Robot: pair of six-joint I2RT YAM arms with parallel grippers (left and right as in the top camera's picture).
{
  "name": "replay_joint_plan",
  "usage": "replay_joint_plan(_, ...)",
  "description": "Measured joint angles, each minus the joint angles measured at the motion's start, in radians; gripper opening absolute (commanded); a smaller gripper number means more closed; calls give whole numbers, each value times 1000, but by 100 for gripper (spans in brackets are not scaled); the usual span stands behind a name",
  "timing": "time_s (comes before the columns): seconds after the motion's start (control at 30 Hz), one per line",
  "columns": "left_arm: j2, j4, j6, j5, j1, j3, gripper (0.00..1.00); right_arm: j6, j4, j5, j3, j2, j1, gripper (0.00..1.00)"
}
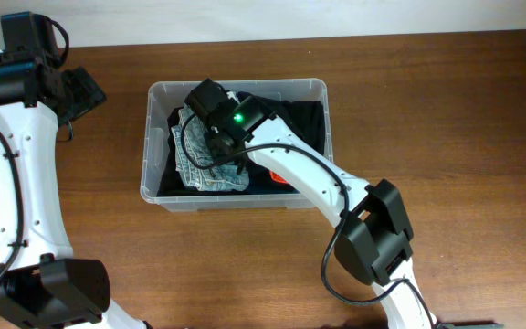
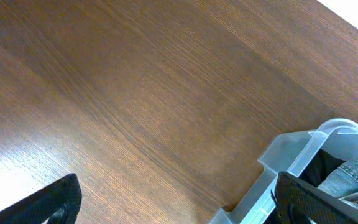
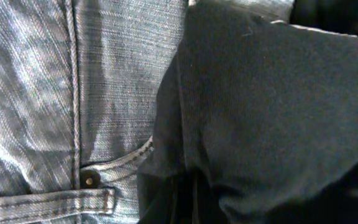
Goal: Pack container
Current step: 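Press the teal garment down toward the bin's left side with right gripper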
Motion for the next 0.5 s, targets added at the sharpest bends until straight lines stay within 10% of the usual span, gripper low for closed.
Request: replay_joint_plan(0.5, 0, 0, 0, 0, 0, 0, 100, -11, -81, 154, 79, -89, -13, 4)
